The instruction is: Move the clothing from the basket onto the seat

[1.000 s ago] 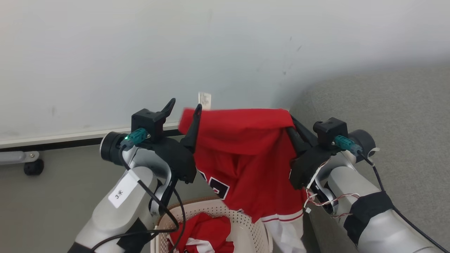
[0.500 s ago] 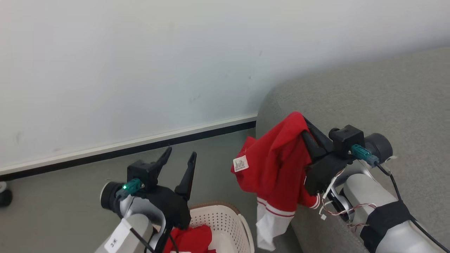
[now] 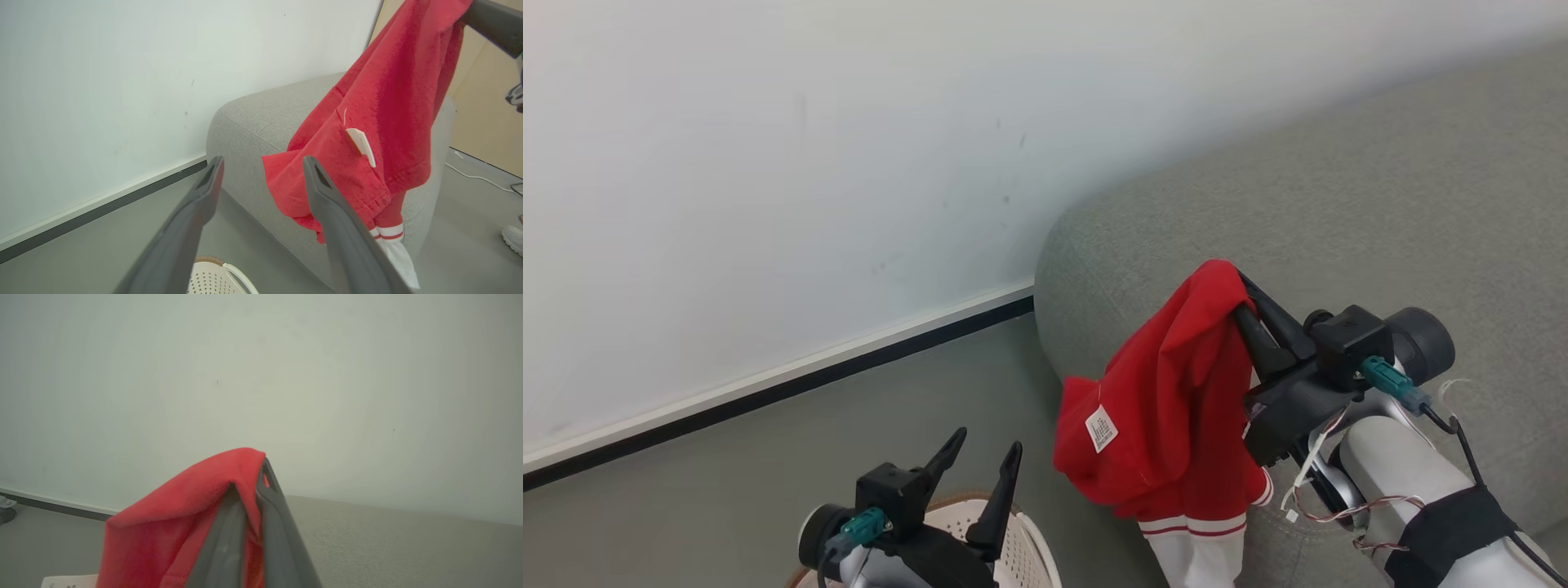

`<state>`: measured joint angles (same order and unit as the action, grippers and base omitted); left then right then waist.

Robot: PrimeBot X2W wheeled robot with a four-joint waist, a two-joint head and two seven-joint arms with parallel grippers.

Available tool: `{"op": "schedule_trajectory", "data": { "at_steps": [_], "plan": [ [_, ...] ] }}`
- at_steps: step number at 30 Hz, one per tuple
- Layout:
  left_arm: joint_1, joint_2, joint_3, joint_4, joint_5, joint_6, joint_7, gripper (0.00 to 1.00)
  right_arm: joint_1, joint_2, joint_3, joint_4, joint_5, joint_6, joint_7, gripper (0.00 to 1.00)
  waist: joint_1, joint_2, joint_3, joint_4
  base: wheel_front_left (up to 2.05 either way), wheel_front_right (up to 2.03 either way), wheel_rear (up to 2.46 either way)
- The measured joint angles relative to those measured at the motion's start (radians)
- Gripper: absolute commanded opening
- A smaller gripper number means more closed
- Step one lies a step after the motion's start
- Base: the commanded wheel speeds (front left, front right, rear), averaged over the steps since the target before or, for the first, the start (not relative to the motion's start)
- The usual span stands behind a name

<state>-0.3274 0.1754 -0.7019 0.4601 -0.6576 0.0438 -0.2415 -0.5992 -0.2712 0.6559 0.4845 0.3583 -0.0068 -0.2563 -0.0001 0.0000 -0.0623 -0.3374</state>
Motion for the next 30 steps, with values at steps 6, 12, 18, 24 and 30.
{"op": "schedule_trajectory", "data": {
  "at_steps": [6,12,18,24,30],
  "plan": [
    [0.041,-0.016,-0.007,-0.052,0.008,0.010,-0.003,1.00,0.021,-0.047,-0.020,-0.083,-0.017,-0.021,0.000,0.00,0.0000,0.0000,-0.001,-0.061,0.00,0.00,0.00],
    [0.049,-0.028,-0.018,-0.095,0.039,0.019,-0.007,1.00,0.031,-0.102,-0.061,-0.164,-0.025,-0.039,0.000,0.00,0.0000,0.0000,0.021,-0.100,0.00,0.00,0.00],
    [0.047,-0.019,-0.024,-0.142,0.070,0.033,-0.008,1.00,-0.016,-0.129,-0.097,-0.188,-0.024,-0.043,0.002,0.00,0.0001,0.0000,0.072,-0.105,0.00,0.00,0.00],
    [0.005,0.008,-0.027,-0.171,0.109,0.036,-0.007,1.00,-0.180,-0.143,-0.153,-0.154,-0.011,-0.028,0.028,0.00,0.0002,0.0000,0.141,-0.089,0.00,0.00,0.00],
    [-0.074,0.030,-0.035,-0.195,0.134,0.035,0.029,1.00,-0.359,-0.159,-0.210,-0.073,0.022,-0.009,0.063,0.00,0.0002,0.0000,0.216,-0.056,0.00,0.00,0.00]
  ]
}}
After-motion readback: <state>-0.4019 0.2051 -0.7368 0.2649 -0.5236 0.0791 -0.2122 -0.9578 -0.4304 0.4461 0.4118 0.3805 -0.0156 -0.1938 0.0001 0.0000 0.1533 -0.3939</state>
